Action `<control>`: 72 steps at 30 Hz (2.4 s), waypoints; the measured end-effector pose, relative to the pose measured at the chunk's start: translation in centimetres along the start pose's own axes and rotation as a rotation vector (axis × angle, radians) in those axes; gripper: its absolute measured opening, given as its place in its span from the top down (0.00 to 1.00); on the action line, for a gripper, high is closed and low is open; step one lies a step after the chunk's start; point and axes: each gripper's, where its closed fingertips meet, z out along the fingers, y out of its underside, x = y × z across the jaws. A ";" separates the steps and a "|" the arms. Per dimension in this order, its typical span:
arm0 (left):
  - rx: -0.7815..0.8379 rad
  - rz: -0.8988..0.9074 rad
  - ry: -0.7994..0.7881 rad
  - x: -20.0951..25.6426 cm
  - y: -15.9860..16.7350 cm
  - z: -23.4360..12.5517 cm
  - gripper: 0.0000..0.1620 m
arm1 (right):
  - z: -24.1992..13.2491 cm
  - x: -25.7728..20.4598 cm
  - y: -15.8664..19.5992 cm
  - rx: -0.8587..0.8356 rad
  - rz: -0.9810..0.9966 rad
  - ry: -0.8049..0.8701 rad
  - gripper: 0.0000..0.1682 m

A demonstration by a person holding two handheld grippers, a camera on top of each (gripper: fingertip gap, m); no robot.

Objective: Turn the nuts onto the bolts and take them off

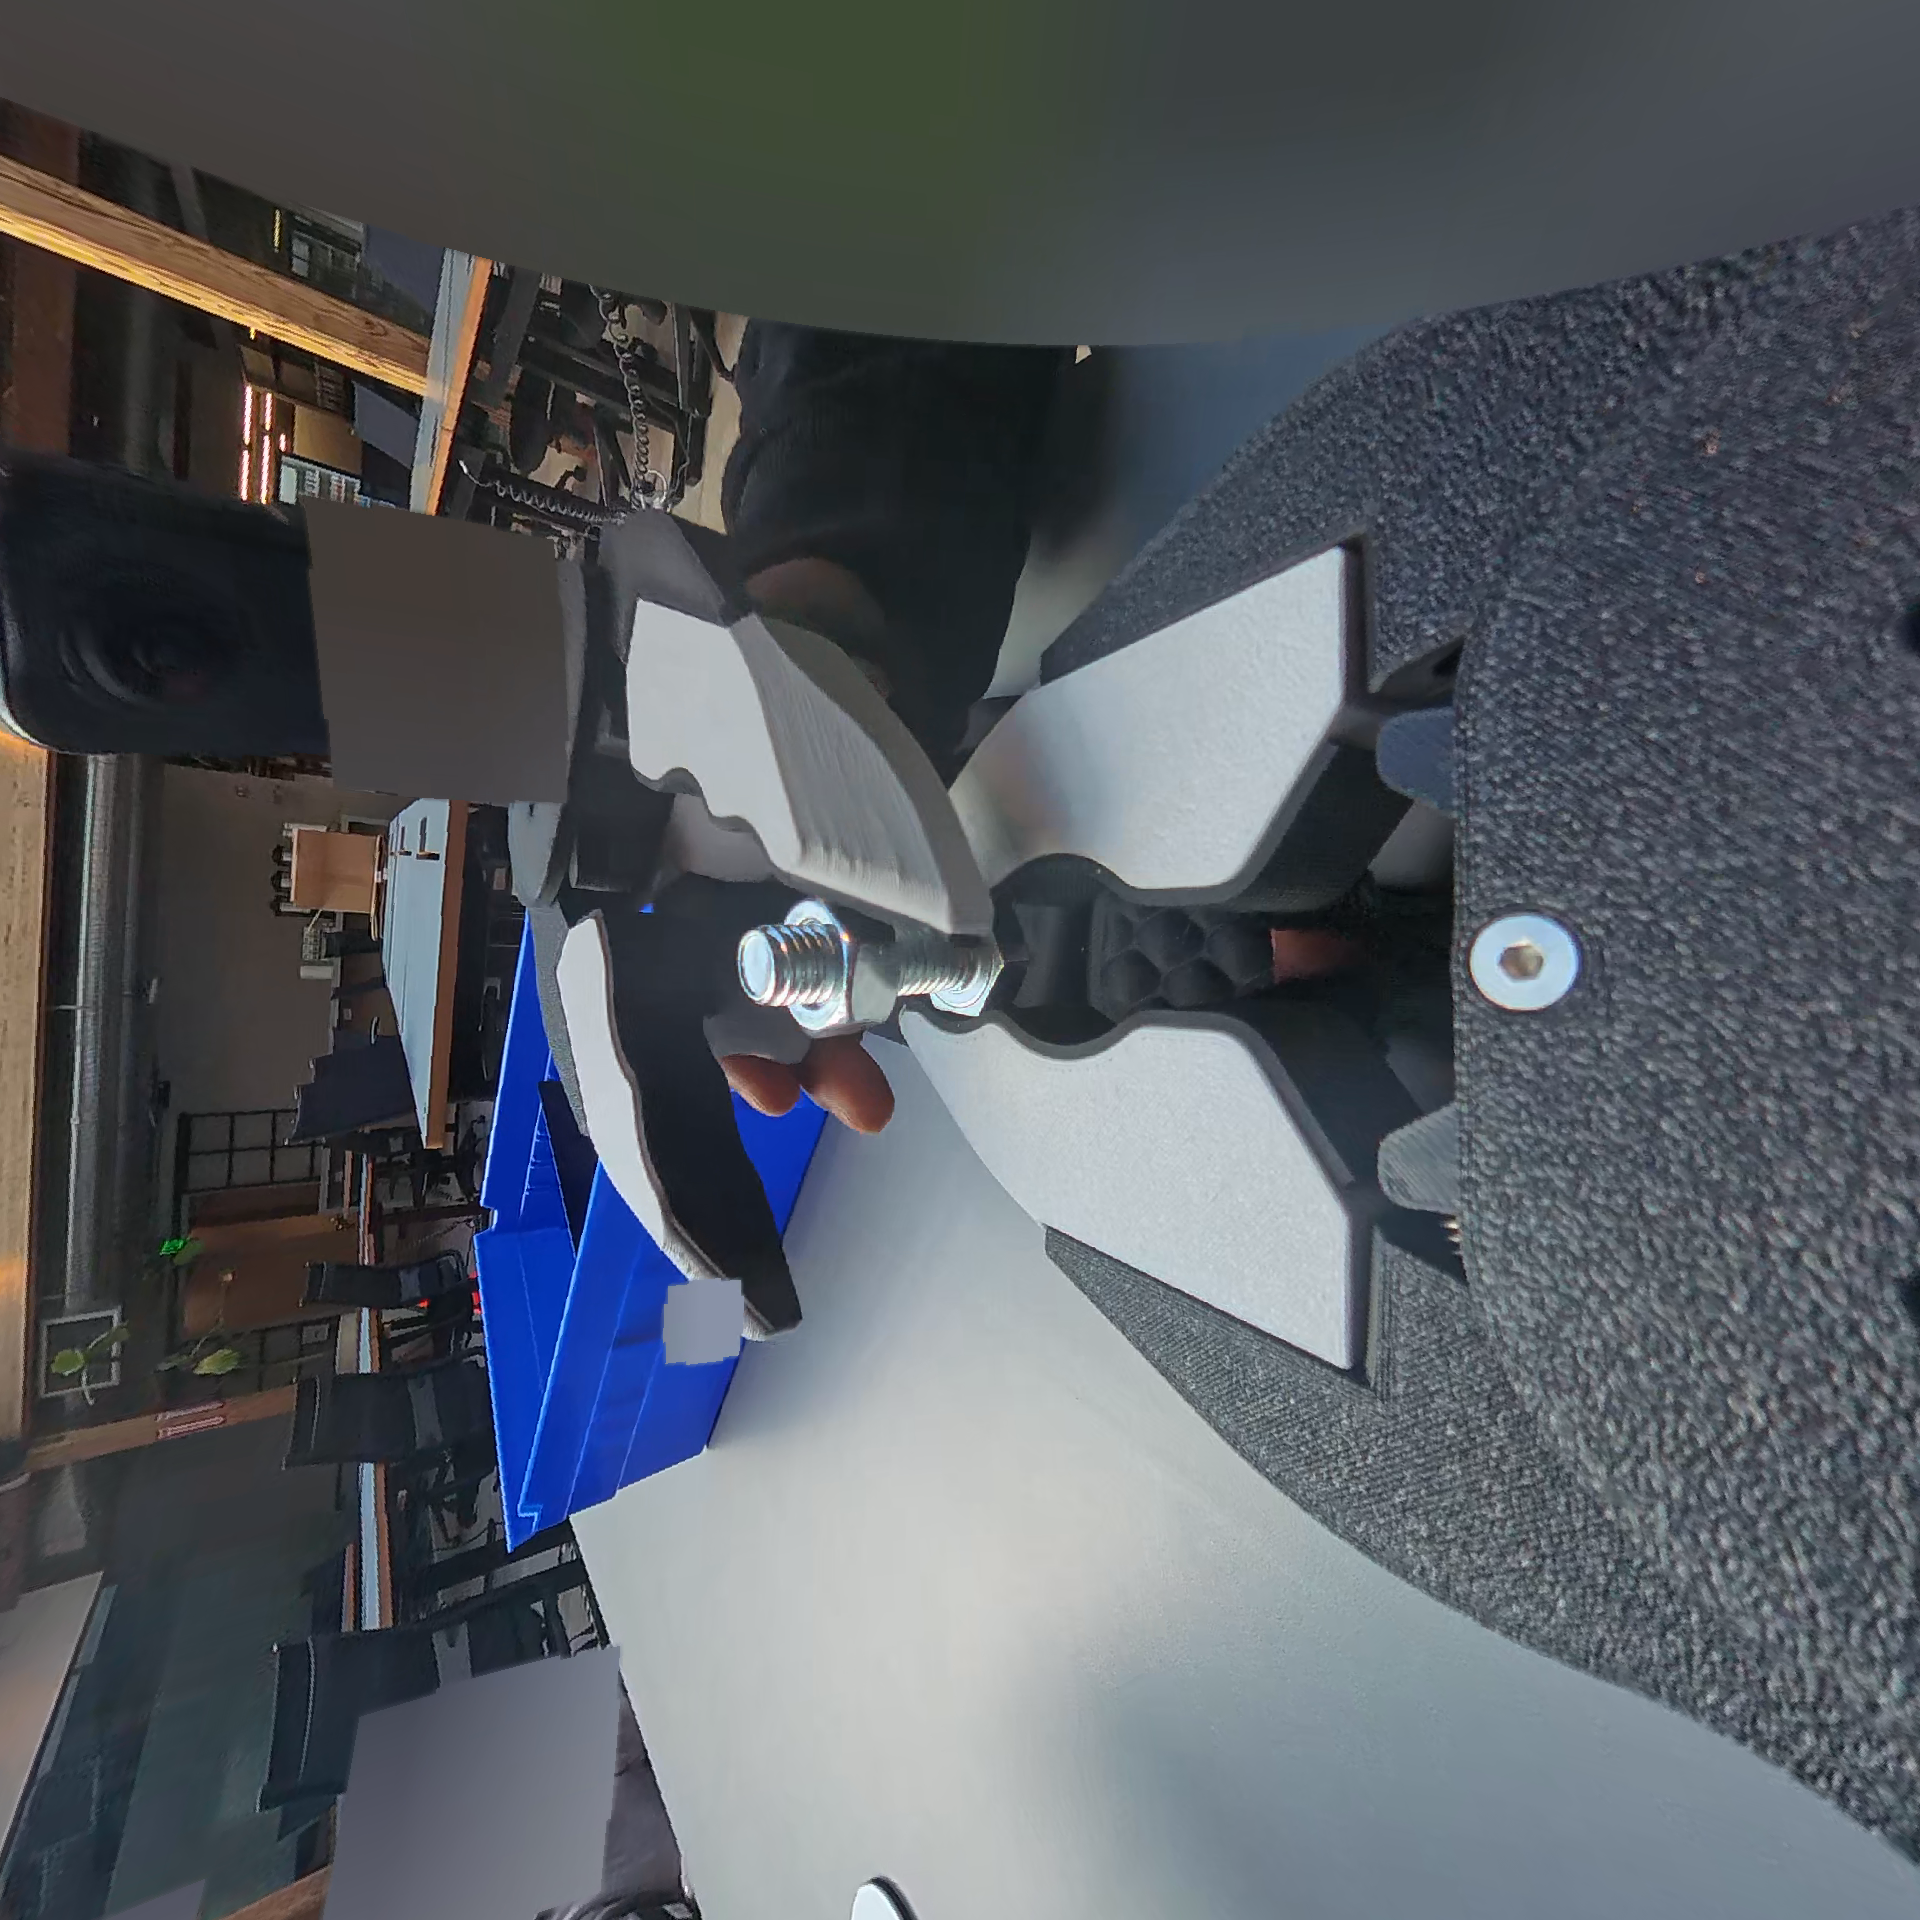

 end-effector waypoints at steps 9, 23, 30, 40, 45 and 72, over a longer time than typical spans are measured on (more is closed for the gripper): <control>0.005 -0.004 -0.002 0.0 -0.1 -0.1 0.91 | -3.4 2.2 -0.1 0.026 0.016 0.069 0.69; -0.003 0.006 -0.002 0.1 0.0 0.0 0.91 | -0.3 -0.4 -0.5 0.015 -0.011 -0.009 0.58; -0.004 0.007 -0.001 0.1 0.0 0.0 0.91 | -0.5 0.3 -0.2 -0.001 -0.012 0.019 0.60; 0.001 0.001 -0.002 0.1 0.0 0.0 0.91 | -4.1 2.6 -0.8 0.072 0.058 0.069 0.63; 0.003 -0.001 -0.003 0.0 -0.1 0.0 0.91 | -2.1 0.7 -0.8 0.052 0.015 0.010 0.58; 0.003 0.000 -0.002 0.0 -0.1 -0.1 0.91 | -1.3 0.1 -0.6 0.038 -0.009 -0.011 0.58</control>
